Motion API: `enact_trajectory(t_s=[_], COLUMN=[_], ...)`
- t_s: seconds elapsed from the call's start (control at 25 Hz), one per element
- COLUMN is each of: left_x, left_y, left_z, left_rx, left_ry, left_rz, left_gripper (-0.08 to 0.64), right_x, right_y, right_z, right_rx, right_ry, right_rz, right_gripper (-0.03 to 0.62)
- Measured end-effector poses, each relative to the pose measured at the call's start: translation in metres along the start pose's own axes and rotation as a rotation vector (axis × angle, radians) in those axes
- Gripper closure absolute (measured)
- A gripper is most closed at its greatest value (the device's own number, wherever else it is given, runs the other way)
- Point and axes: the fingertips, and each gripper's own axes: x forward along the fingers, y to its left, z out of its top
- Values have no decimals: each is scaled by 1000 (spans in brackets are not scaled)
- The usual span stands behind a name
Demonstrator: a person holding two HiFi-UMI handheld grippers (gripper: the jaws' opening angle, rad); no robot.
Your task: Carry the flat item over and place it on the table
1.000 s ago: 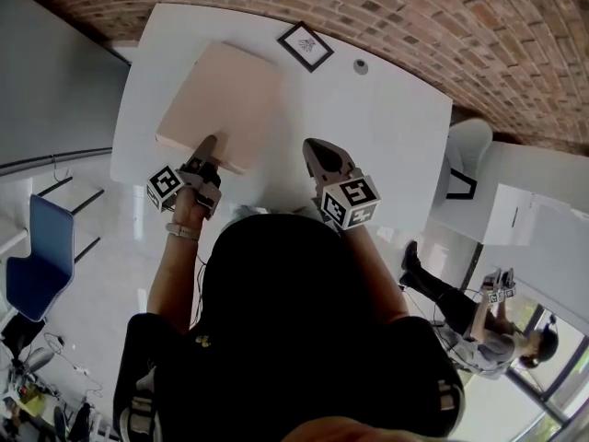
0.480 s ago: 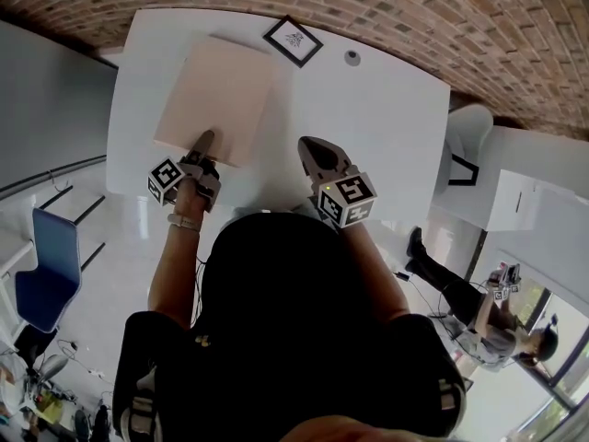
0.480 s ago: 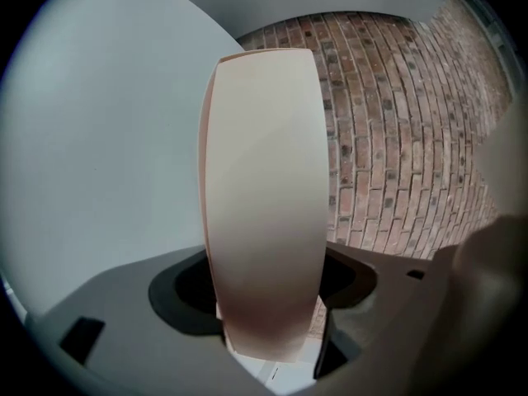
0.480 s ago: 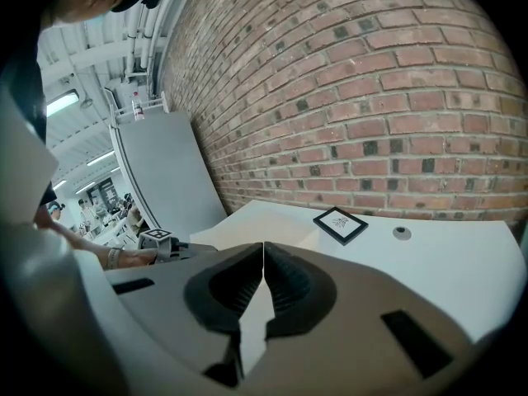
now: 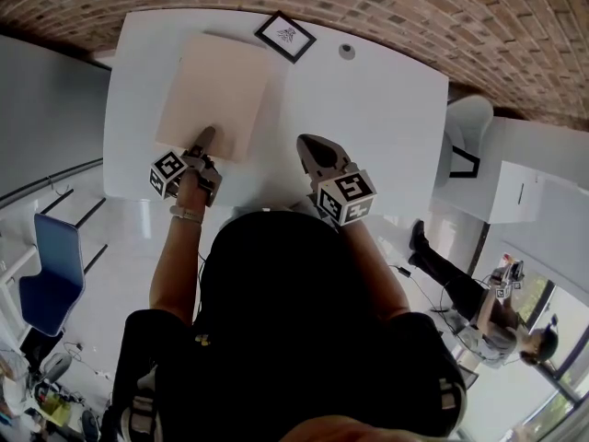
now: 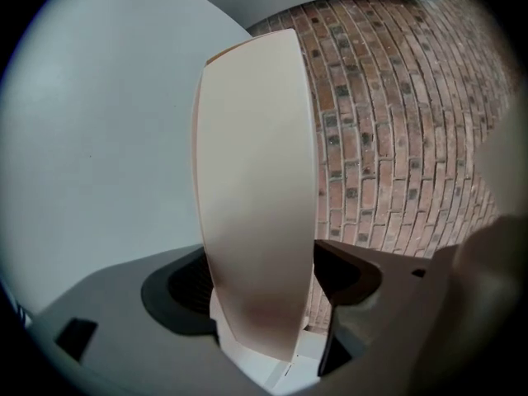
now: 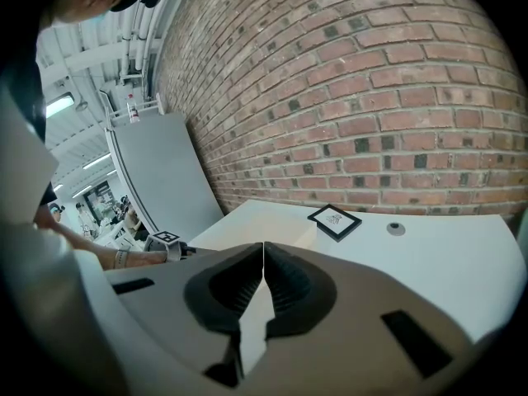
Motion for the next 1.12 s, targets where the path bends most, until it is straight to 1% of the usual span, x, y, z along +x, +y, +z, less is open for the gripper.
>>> enact_trajectory(t_s=[0.28,0.4,0.56,0.76,0.88,1.0,1.12], left_x=[2,1,-4,-8,-15,-25,-38], left_y=[19,26,34,27,20,13,6], left_z=[1,0,0,-1,-5,-9,-12], left_rx=[29,29,69,73,74,107,156], left_ry=[9,15,8,-16,-5,14,11], left_rz=[123,159,227,212,195,186,174], left_gripper=[184,179,181,181,181,183,183], right_x=[-1,-3,-5,-8,-9,-9,-9], right_y=[-1,-1,0,-1,3,10,19], right_z=[-1,-2,-3,-1,1,3,5], right_rx=[3,0,-3,-7,-11,-22,-35], right_ry=[-3,-1,-1,-9,-14,-21,-27], right_rz=[2,3,8,15,28,48,73], right_gripper=[580,580,580,580,580,580,580])
